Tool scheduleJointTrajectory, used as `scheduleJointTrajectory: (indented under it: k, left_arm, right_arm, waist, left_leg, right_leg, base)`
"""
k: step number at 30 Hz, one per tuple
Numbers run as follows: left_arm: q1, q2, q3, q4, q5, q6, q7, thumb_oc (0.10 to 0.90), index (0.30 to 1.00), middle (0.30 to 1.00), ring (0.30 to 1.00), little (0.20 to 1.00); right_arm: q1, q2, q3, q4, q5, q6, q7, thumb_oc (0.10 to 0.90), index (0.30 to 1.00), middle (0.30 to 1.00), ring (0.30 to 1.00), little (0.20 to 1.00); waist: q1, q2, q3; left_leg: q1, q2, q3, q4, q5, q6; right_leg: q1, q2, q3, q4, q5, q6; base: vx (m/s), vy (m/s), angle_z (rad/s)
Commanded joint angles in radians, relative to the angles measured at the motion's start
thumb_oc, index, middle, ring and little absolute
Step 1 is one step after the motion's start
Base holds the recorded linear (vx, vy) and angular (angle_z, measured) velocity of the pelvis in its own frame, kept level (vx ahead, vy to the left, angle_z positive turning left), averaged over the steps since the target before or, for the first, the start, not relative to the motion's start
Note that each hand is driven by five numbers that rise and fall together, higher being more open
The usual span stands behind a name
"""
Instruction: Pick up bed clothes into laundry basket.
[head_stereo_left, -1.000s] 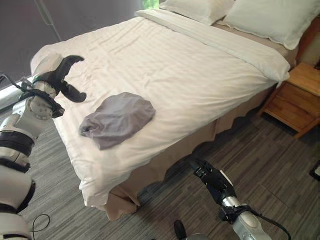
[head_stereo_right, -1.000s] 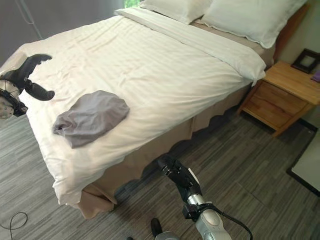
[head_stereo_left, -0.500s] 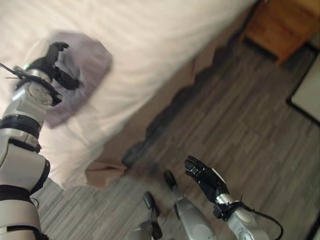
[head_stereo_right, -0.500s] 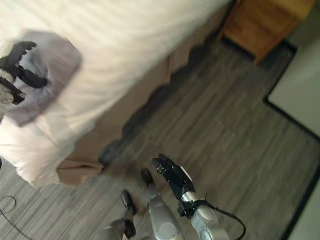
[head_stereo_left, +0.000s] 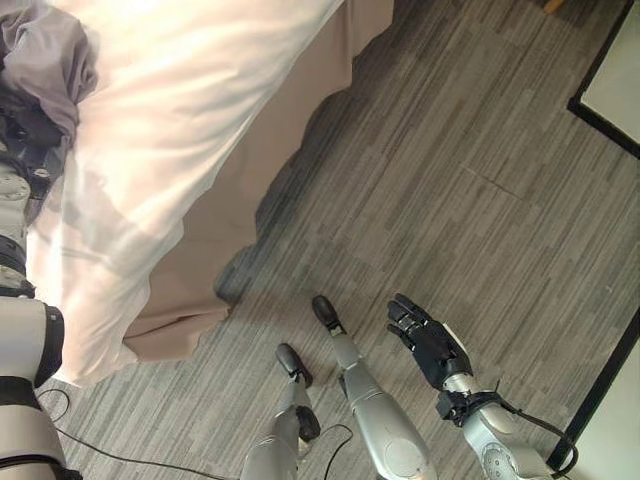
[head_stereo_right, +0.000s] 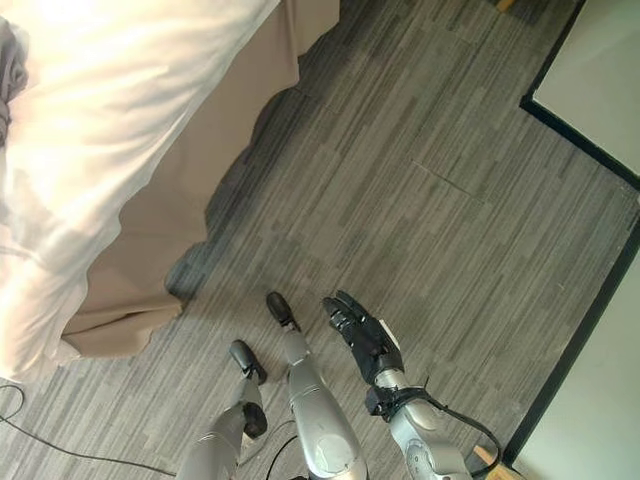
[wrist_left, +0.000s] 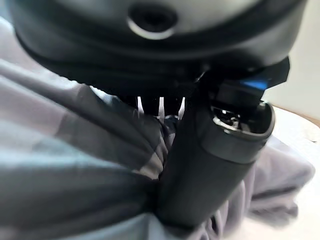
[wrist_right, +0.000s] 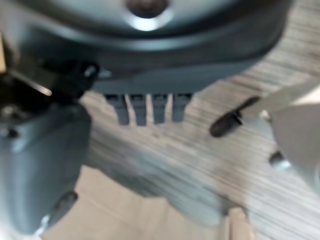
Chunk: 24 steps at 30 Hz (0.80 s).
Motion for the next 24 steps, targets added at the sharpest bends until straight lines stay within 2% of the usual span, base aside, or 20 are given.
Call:
scheduleJointTrajectory:
  k: [1,4,5,6,9,11,12,17,22,23,24]
  left_arm:
    - [-0.012,0.023,-0.087,0.003,-0.06,-0.004,-0.01,0.4,0.3,0.3,0.3,0.3]
    - [-0.056,-0.016,-0.103,-0.083,-0.126,-0.048,0.008,0.4,0.3,0.3,0.3,0.3]
    - [-0.055,-0.017,-0.103,-0.083,-0.126,-0.048,0.008,0.4,0.3,0.3,0.3,0.3]
    - [-0.075,-0.051,-0.11,-0.14,-0.166,-0.075,0.009,0.4,0.3,0.3,0.3,0.3]
    - [-0.064,-0.094,-0.119,-0.218,-0.192,-0.108,0.0,0.4,0.3,0.3,0.3,0.3]
    - [-0.058,-0.13,-0.13,-0.283,-0.208,-0.127,-0.001,0.4,0.3,0.3,0.3,0.3]
    - [-0.058,-0.13,-0.13,-0.283,-0.208,-0.127,-0.001,0.4,0.3,0.3,0.3,0.3]
    - [-0.039,-0.202,-0.147,-0.449,-0.251,-0.165,-0.004,0.4,0.3,0.3,0.3,0.3]
    - [0.011,-0.318,-0.14,-0.576,-0.338,-0.188,-0.021,0.4,0.3,0.3,0.3,0.3]
    - [0.012,-0.319,-0.14,-0.578,-0.337,-0.187,-0.02,0.4,0.3,0.3,0.3,0.3]
    - [0.037,-0.375,-0.134,-0.623,-0.364,-0.196,-0.024,0.4,0.3,0.3,0.3,0.3]
  right_arm:
    - [0.04,-0.012,0.021,-0.05,0.021,-0.064,0.036,0.8,0.9,0.9,0.9,0.9]
    - [0.028,-0.021,0.028,-0.044,0.015,-0.062,0.039,0.8,0.9,0.9,0.9,0.9]
    - [0.029,-0.021,0.028,-0.044,0.015,-0.062,0.039,0.8,0.9,0.9,0.9,0.9]
    - [0.024,-0.028,0.032,-0.042,0.009,-0.061,0.042,0.8,0.9,0.9,0.9,0.9]
    - [0.031,-0.036,0.03,-0.036,-0.013,-0.049,0.056,0.8,0.9,0.9,0.9,0.9]
    - [0.049,-0.047,0.016,-0.033,-0.045,-0.041,0.066,0.8,0.9,0.9,0.9,0.9]
    - [0.049,-0.047,0.016,-0.034,-0.045,-0.041,0.065,0.8,0.9,0.9,0.9,0.9]
    - [0.07,-0.052,-0.044,-0.031,-0.068,-0.046,0.063,0.8,0.9,0.9,0.9,0.9]
    - [0.075,-0.023,-0.085,-0.001,-0.051,-0.051,0.047,0.8,0.9,0.9,0.9,0.9]
    - [0.077,-0.023,-0.086,-0.002,-0.051,-0.051,0.046,0.8,0.9,0.9,0.9,0.9]
    - [0.077,-0.015,-0.084,-0.002,-0.052,-0.048,0.043,0.8,0.9,0.9,0.9,0.9]
  waist:
    - [-0.004,0.016,-0.105]
    - [0.0,0.045,-0.129]
    - [0.0,0.046,-0.128]
    - [0.001,0.066,-0.148]
    - [-0.005,0.088,-0.188]
    - [-0.013,0.092,-0.232]
    - [-0.011,0.092,-0.233]
    - [-0.016,0.084,-0.314]
    - [-0.029,0.071,-0.381]
    - [-0.028,0.071,-0.381]
    - [-0.037,0.068,-0.4]
  left_leg:
    - [0.025,0.078,-0.083,0.001,0.018,-0.091]
    - [0.061,0.079,-0.099,0.001,0.015,-0.093]
    - [0.065,0.078,-0.1,0.001,0.011,-0.092]
    - [0.098,0.079,-0.109,0.001,0.004,-0.092]
    - [0.175,0.079,-0.113,0.001,-0.016,-0.088]
    - [0.228,0.08,-0.112,0.001,-0.024,-0.089]
    - [0.225,0.081,-0.111,0.001,-0.021,-0.09]
    - [0.271,0.081,-0.12,0.001,-0.033,-0.086]
    - [0.312,0.078,-0.126,0.001,-0.048,-0.08]
    - [0.314,0.078,-0.126,0.001,-0.048,-0.08]
    - [0.343,0.077,-0.124,0.001,-0.058,-0.074]
  right_leg:
    - [0.107,-0.096,0.007,0.053,-0.152,0.14]
    - [0.146,-0.104,-0.013,0.068,-0.177,0.135]
    - [0.151,-0.105,-0.014,0.069,-0.181,0.136]
    - [0.176,-0.105,-0.023,0.087,-0.201,0.132]
    - [0.239,-0.103,-0.027,0.12,-0.241,0.127]
    - [0.297,-0.106,-0.031,0.12,-0.252,0.126]
    - [0.294,-0.105,-0.03,0.118,-0.248,0.125]
    - [0.361,-0.105,-0.046,0.09,-0.246,0.124]
    - [0.403,-0.098,-0.049,0.083,-0.249,0.123]
    - [0.404,-0.098,-0.049,0.083,-0.249,0.123]
    - [0.421,-0.092,-0.044,0.095,-0.258,0.119]
  base:
    - [0.05,-0.056,0.03]
    - [0.06,-0.037,0.06]
    - [0.08,-0.033,0.25]
    - [0.13,-0.019,0.35]
    - [0.16,-0.03,0.26]
    - [0.16,-0.047,0.07]
    - [0.1,-0.062,0.0]
    - [0.07,-0.067,0.04]
    - [0.06,-0.04,0.07]
    - [0.09,-0.016,-0.06]
    - [0.09,-0.019,-0.03]
